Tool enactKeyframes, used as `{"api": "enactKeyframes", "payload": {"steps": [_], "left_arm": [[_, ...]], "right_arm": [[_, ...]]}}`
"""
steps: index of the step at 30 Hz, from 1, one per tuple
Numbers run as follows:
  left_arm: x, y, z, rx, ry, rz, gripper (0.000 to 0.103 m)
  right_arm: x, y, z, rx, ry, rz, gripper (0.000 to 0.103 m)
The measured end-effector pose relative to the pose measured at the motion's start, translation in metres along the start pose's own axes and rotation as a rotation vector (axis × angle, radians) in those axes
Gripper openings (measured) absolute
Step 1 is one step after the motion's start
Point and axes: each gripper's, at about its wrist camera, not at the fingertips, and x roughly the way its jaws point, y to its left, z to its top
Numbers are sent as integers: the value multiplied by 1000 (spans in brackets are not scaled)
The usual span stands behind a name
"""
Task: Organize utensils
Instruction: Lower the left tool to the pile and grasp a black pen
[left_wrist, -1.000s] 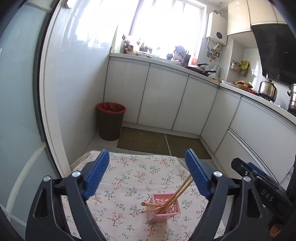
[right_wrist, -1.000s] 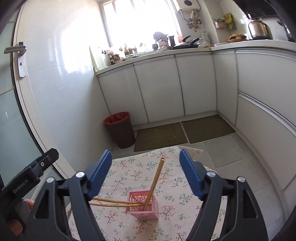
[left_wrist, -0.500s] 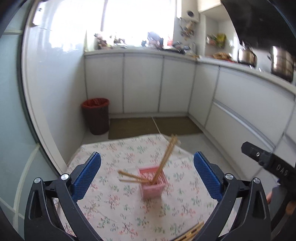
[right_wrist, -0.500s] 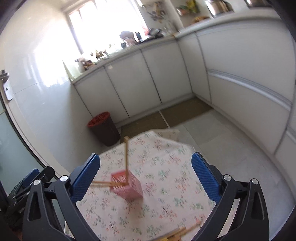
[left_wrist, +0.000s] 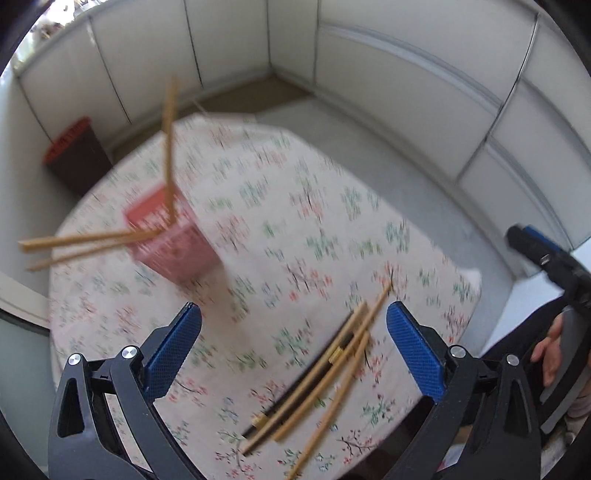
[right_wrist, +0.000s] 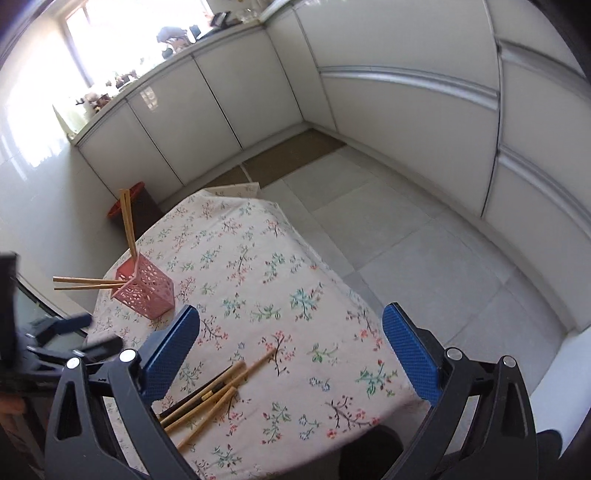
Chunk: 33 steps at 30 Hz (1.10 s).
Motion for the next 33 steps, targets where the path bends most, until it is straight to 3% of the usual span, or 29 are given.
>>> {"api": "enactKeyframes", "payload": {"steps": [2,3,7,11,16,30,33], "left_arm": [[32,-5,-1,8,84,-29,95],[40,-8,-1,17,102,-32,87],[86,-40,-3,144,228,-33,41],[111,-71,-8,301,281,-7,36],[122,-90,-11,415,276,1,20],[147,-85,-3,425,287,53,21],[156,-88,-2,416,290,22,21]], "right_arm": [[-1,-4,1,12,-3,20,96],[-2,-6,1,9,-18,11,96],[0,-8,2,10,-14,14,96],[2,-12,2,24,6,17,96],[4,-18,1,46,18,12,96],[13,-18,-1,41,55,8,96],[14,-19,-1,44,57,0,96]]}}
